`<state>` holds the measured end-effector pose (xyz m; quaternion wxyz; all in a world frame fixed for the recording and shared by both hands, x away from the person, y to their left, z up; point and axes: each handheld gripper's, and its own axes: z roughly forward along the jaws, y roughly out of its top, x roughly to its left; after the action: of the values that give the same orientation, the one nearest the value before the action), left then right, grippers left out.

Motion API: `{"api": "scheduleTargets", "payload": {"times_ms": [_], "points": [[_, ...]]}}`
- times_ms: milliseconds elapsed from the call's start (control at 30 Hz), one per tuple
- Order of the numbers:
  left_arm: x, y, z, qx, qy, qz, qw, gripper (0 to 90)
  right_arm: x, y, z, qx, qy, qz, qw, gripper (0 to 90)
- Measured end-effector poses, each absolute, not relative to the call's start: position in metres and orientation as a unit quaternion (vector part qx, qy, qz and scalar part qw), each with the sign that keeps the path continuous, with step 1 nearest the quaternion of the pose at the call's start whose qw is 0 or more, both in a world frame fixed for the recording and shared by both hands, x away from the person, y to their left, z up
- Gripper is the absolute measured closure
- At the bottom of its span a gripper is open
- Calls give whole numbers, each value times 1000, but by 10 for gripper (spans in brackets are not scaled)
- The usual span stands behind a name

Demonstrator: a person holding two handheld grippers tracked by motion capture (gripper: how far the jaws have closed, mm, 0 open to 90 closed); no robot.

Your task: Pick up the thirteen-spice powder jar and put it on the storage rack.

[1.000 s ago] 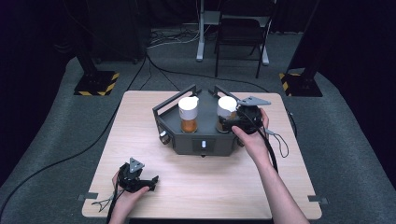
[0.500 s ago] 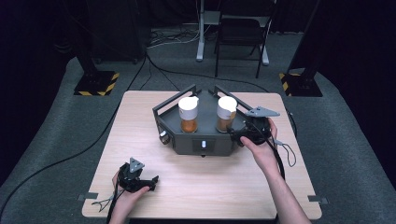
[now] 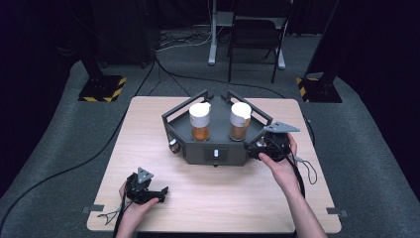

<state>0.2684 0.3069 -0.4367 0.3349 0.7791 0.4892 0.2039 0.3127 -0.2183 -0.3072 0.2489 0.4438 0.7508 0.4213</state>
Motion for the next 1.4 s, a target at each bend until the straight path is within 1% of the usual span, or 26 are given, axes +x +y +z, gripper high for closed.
{"api": "scheduleTargets", "payload": {"times_ms": [567,1400], "points": [[269,307,-437,779,489,204,334,9,288,-236,-337,457,746,411,258,53],[269,307,-437,779,489,204,334,9,263,-270,-391,504,728,389,252,61]]}}
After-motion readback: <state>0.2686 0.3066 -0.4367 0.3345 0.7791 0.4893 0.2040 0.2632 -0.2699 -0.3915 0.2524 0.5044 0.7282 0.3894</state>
